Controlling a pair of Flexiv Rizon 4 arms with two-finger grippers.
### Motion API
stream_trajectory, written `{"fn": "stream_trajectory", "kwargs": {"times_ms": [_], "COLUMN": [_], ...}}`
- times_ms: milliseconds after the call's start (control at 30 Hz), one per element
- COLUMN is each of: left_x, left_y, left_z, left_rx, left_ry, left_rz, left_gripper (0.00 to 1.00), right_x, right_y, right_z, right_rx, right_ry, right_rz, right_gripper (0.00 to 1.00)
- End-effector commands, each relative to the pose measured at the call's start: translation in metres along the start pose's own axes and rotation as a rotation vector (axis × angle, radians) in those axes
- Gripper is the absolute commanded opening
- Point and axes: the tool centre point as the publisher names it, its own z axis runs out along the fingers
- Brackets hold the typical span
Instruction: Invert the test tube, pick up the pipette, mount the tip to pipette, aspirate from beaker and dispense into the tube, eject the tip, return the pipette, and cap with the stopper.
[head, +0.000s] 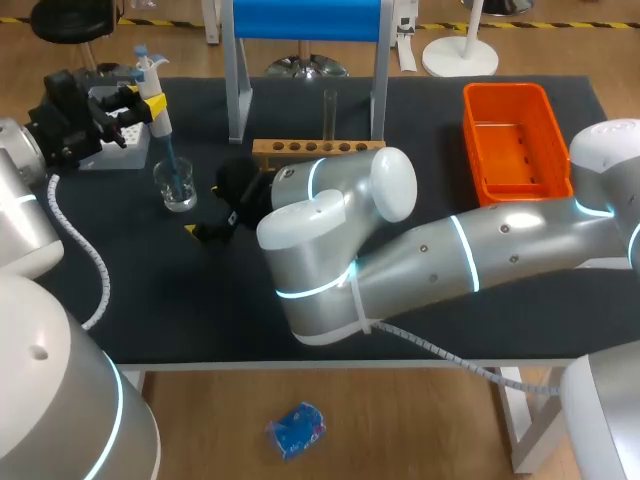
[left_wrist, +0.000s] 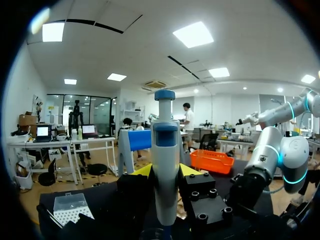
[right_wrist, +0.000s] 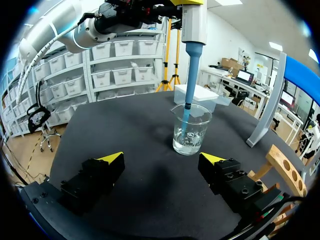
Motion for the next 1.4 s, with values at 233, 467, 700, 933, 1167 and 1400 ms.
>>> {"fn": "stream_trajectory", "kwargs": {"times_ms": [233,467,700,933,1167,1400], "left_x": [-0.001,-0.002,-0.003,-0.006,-0.009,-0.011], "left_y": [0.008,0.012,0.014,0.017,0.019,0.021], "left_z": [0.001,0.001,0.002,0.003,0.005,0.006], "left_rx": [0.004,0.002,0.004,0.005,0.007,0.004], "left_ry": [-0.003,-0.008,-0.011,-0.013,-0.013,-0.015], "left_rz": [-0.008,-0.015,-0.01,-0.015,-0.018,-0.019], "left_gripper": [0.0,0.0,0.0,0.0,0.0,0.0], "right_x": [0.001,0.001,0.001,0.001,0.001,0.001], "right_y": [0.0,0.0,0.0,0.0,0.0,0.0], "right_z": [0.001,0.001,0.001,0.001,0.001,0.001], "right_rx": [0.001,0.001,0.001,0.001,0.001,0.001], "right_ry": [-0.002,-0.002,-0.002,-0.002,-0.002,-0.002], "right_rz": [0.0,0.0,0.0,0.0,0.0,0.0], "right_gripper": [1.0,1.0,1.0,1.0,1.0,1.0]}}
